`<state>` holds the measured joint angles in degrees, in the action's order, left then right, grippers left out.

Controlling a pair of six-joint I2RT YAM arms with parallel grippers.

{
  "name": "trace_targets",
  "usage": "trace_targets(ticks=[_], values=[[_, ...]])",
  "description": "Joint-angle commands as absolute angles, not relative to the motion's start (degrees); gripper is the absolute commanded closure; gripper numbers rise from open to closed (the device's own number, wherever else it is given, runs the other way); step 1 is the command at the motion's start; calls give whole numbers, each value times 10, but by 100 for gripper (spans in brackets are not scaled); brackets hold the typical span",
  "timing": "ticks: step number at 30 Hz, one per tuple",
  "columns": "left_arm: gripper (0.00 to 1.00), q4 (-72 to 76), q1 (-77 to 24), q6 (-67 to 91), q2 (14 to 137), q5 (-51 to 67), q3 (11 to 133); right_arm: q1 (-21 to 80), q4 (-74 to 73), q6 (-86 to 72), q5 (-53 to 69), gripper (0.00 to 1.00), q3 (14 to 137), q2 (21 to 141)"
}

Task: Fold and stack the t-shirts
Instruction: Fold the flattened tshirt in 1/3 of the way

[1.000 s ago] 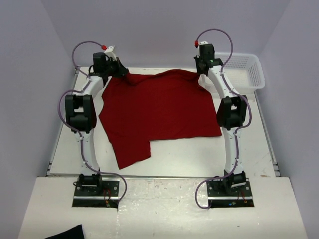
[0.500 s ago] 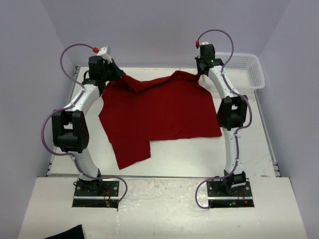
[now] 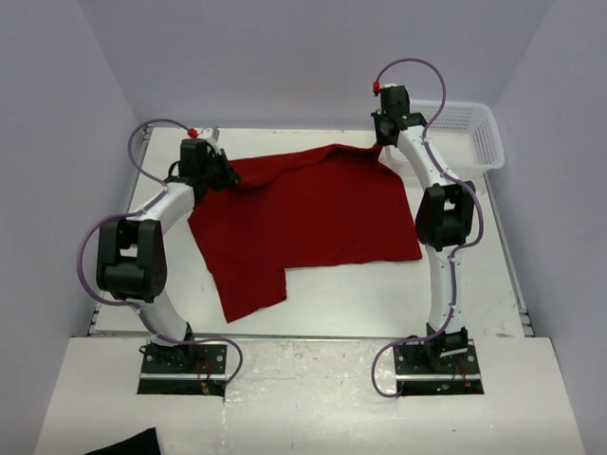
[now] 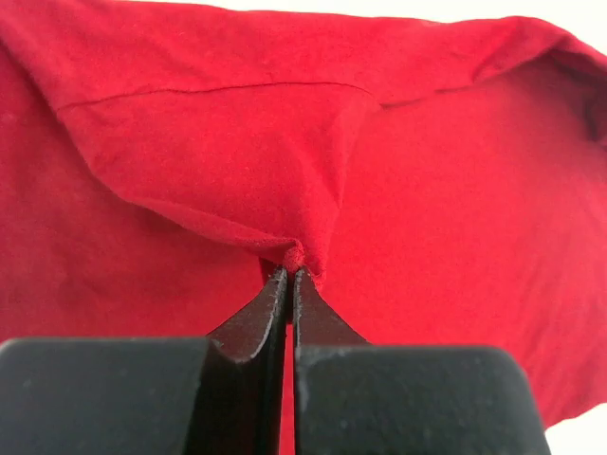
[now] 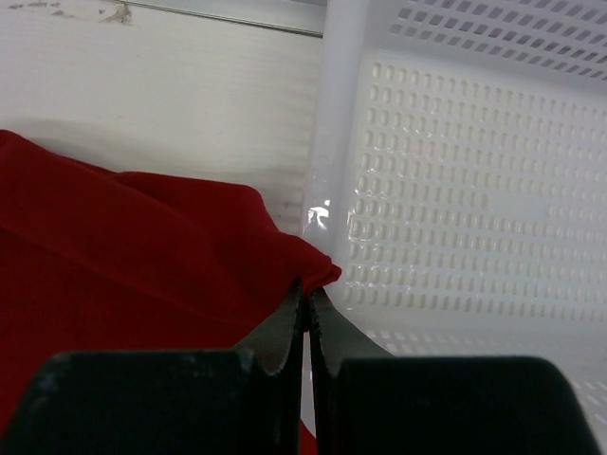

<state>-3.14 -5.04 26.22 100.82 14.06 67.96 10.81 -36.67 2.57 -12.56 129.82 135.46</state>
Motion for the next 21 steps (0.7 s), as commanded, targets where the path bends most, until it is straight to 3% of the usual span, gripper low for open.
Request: trace_targets(ticks=[1, 11, 14, 21], values=[[100, -11, -58, 272, 952, 131, 669, 109, -386, 17, -135, 100, 1295, 1313], [100, -13, -58, 280, 907, 124, 669, 112, -389, 20, -138, 100, 1299, 1318], [100, -67, -58, 281, 937, 48, 692, 115, -390, 20, -138, 100, 1301, 1320], [100, -141, -60, 291, 1037, 19, 732, 119, -392, 25, -142, 100, 1301, 1321]])
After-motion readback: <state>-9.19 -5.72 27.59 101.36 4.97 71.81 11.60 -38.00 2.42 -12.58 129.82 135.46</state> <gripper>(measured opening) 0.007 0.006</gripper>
